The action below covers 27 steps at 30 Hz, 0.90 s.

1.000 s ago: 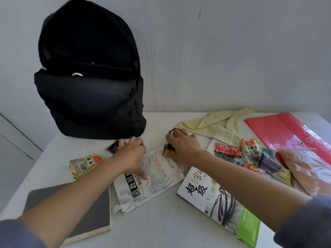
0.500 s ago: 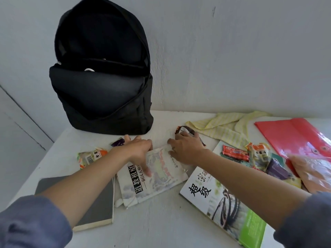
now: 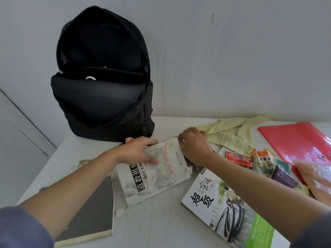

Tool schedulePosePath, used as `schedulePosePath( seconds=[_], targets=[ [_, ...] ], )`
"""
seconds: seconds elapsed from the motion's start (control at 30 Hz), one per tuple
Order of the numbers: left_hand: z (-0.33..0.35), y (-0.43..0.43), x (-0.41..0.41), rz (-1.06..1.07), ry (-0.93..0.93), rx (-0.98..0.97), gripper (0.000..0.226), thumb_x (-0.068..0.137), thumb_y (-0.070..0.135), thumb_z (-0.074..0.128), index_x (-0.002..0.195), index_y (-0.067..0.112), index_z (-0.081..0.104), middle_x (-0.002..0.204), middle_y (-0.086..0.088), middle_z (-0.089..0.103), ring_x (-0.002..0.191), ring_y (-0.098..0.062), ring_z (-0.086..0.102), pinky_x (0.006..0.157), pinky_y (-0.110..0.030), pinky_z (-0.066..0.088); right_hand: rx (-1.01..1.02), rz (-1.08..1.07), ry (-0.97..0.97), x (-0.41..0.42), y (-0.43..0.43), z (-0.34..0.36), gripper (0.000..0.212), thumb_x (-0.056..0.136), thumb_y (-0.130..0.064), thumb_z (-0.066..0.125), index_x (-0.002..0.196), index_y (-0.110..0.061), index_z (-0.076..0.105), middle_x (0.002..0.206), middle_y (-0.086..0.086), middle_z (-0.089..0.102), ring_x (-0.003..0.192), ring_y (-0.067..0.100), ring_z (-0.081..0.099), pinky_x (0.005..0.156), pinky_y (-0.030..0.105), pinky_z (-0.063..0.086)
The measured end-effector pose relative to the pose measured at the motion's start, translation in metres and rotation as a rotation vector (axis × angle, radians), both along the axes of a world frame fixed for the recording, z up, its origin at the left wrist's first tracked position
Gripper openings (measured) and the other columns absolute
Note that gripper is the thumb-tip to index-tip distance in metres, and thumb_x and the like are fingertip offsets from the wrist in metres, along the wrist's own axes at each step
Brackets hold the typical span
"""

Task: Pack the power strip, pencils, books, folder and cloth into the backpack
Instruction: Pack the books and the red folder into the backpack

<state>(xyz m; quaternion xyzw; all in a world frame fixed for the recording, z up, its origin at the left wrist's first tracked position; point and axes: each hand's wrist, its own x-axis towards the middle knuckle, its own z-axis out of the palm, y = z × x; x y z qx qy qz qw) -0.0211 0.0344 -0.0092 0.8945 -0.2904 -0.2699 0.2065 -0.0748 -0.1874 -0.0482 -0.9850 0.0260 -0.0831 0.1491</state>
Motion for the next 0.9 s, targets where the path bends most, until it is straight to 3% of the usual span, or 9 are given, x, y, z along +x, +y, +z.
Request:
schedulePosePath(
  seconds=[0.1, 0.23, 0.33, 0.47, 0.53, 0.6, 0.67, 0.73, 0.9],
  targets=[
    [0.024, 0.007, 0.000, 0.085, 0.253, -0.270, 0.036, 0.084, 0.030, 0.083, 0.116, 0.029, 0.067, 0.110, 0.007, 0.076, 0.100, -0.014, 0.074, 0.096, -0.043, 0.057, 0.567, -0.062, 0.150, 0.000, 0.010, 0.032, 0.057, 0.100, -0.059, 0.042, 0.068, -0.013, 0.055, 0.069, 0.004, 0.056, 0.069, 0.018, 0.053, 0.066, 0.031, 0.038],
    [0.052, 0.010, 0.004, 0.129, 0.359, -0.450, 0.041, 0.087, 0.014, 0.078, 0.126, 0.020, 0.064, 0.116, -0.003, 0.076, 0.106, -0.024, 0.074, 0.087, -0.037, 0.062, 1.240, 0.076, 0.524, -0.001, 0.013, 0.067, 0.070, 0.084, -0.082, 0.041, 0.107, -0.026, 0.076, 0.111, 0.002, 0.075, 0.107, 0.023, 0.070, 0.098, 0.039, 0.051],
    [0.066, 0.015, 0.005, 0.151, 0.434, -0.587, 0.039, 0.092, 0.007, 0.071, 0.129, 0.014, 0.061, 0.120, -0.010, 0.074, 0.108, -0.032, 0.073, 0.084, -0.042, 0.063, 1.515, 0.173, 0.542, -0.003, 0.009, 0.085, 0.069, 0.089, -0.072, 0.041, 0.106, -0.017, 0.078, 0.111, 0.008, 0.075, 0.103, 0.023, 0.071, 0.094, 0.035, 0.054],
    [0.086, 0.019, 0.004, 0.286, 0.373, -0.848, 0.039, 0.095, 0.008, 0.066, 0.133, 0.014, 0.058, 0.123, -0.010, 0.074, 0.109, -0.032, 0.073, 0.081, -0.042, 0.063, 1.818, 0.340, 0.491, 0.006, 0.005, 0.093, 0.083, 0.088, -0.079, 0.032, 0.139, -0.020, 0.060, 0.145, 0.012, 0.055, 0.137, 0.035, 0.047, 0.119, 0.056, 0.026],
    [0.091, 0.016, 0.006, 0.354, 0.270, -0.979, 0.040, 0.095, 0.009, 0.066, 0.133, 0.014, 0.058, 0.124, -0.008, 0.073, 0.111, -0.029, 0.072, 0.083, -0.041, 0.063, 1.765, 0.404, 0.416, 0.010, 0.011, 0.092, 0.086, 0.089, -0.080, 0.027, 0.146, -0.021, 0.052, 0.148, 0.012, 0.051, 0.136, 0.036, 0.044, 0.120, 0.062, 0.018],
    [0.093, 0.010, 0.007, 0.447, 0.191, -1.133, 0.041, 0.096, 0.009, 0.065, 0.136, 0.013, 0.056, 0.126, -0.007, 0.073, 0.114, -0.028, 0.071, 0.087, -0.042, 0.062, 1.648, 0.417, 0.329, 0.012, 0.021, 0.093, 0.069, 0.096, -0.070, 0.032, 0.147, -0.025, 0.047, 0.144, 0.005, 0.057, 0.135, 0.030, 0.050, 0.116, 0.057, 0.033],
    [0.095, 0.005, 0.008, 0.534, 0.158, -1.282, 0.042, 0.096, 0.006, 0.064, 0.137, 0.012, 0.055, 0.127, -0.007, 0.072, 0.115, -0.027, 0.070, 0.088, -0.045, 0.061, 1.415, 0.373, 0.226, 0.014, 0.031, 0.097, 0.041, 0.102, -0.041, 0.051, 0.140, -0.026, 0.049, 0.134, -0.001, 0.065, 0.124, 0.024, 0.061, 0.101, 0.047, 0.052],
    [0.100, 0.004, 0.011, 0.570, 0.155, -1.358, 0.042, 0.096, 0.005, 0.065, 0.136, 0.010, 0.056, 0.129, -0.009, 0.071, 0.117, -0.029, 0.069, 0.089, -0.050, 0.060, 1.227, 0.300, 0.112, 0.020, 0.032, 0.098, 0.040, 0.098, -0.018, 0.063, 0.135, -0.025, 0.050, 0.126, -0.002, 0.068, 0.113, 0.021, 0.067, 0.084, 0.043, 0.060],
    [0.132, 0.029, 0.030, 0.473, 0.214, -1.432, 0.027, 0.097, 0.012, 0.060, 0.123, 0.020, 0.064, 0.125, -0.004, 0.072, 0.114, -0.025, 0.069, 0.089, -0.041, 0.059, 0.843, 0.239, -0.174, 0.030, 0.017, 0.130, 0.028, 0.092, -0.015, 0.070, 0.117, -0.021, 0.057, 0.103, -0.002, 0.071, 0.088, 0.017, 0.069, 0.062, 0.030, 0.058]
  ],
)
